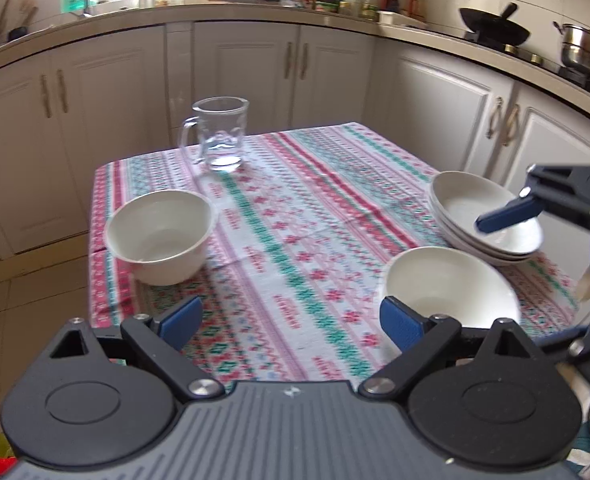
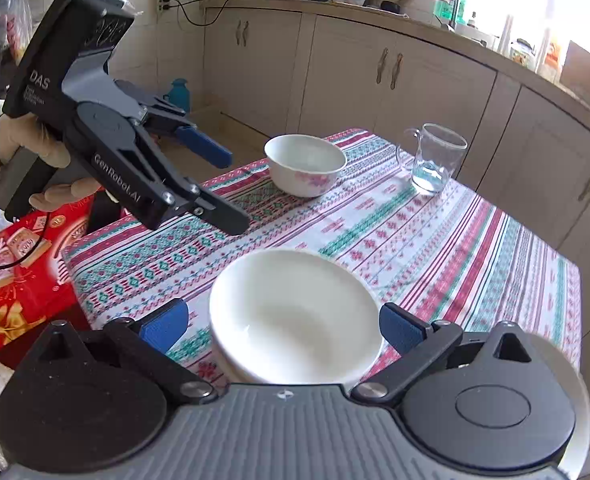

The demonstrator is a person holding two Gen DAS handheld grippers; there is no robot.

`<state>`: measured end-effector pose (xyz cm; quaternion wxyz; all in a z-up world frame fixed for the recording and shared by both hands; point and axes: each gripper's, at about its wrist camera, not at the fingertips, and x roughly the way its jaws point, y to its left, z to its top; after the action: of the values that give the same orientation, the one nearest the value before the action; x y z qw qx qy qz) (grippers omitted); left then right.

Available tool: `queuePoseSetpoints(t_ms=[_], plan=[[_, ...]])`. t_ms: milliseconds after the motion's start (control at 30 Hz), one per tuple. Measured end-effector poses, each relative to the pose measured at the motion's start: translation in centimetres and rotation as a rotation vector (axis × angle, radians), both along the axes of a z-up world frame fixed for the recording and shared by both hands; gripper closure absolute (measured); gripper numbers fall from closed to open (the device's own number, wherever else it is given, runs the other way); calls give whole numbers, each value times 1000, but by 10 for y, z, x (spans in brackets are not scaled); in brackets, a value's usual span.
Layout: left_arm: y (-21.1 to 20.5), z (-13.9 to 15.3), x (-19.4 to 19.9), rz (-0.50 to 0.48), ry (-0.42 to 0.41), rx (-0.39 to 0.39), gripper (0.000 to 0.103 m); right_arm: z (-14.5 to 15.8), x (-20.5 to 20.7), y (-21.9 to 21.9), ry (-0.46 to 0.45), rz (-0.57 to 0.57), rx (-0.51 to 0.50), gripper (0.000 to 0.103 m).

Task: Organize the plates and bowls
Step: 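Move both grippers to opposite rims of the remaining white bowl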

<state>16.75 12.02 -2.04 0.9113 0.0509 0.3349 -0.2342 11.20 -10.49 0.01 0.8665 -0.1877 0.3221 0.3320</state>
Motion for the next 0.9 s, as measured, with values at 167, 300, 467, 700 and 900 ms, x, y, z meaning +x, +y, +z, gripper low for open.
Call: queuePoseSetpoints(t_ms=[167, 300, 467, 700, 900], plan=[[18, -15, 16, 73, -22, 27, 8, 12, 28, 13, -13, 15, -26, 0], [25, -28, 31, 109, -66, 83, 8, 18, 59, 20, 5, 15, -24, 0], [25, -37, 48, 107, -136, 131, 8, 23, 99, 34, 30, 37, -36, 0], [30, -51, 81, 123, -143, 109, 8, 23, 156, 68, 80, 77, -49, 3], [32, -59, 97, 125, -132, 87, 8, 10, 197, 100, 141, 110, -77, 14]])
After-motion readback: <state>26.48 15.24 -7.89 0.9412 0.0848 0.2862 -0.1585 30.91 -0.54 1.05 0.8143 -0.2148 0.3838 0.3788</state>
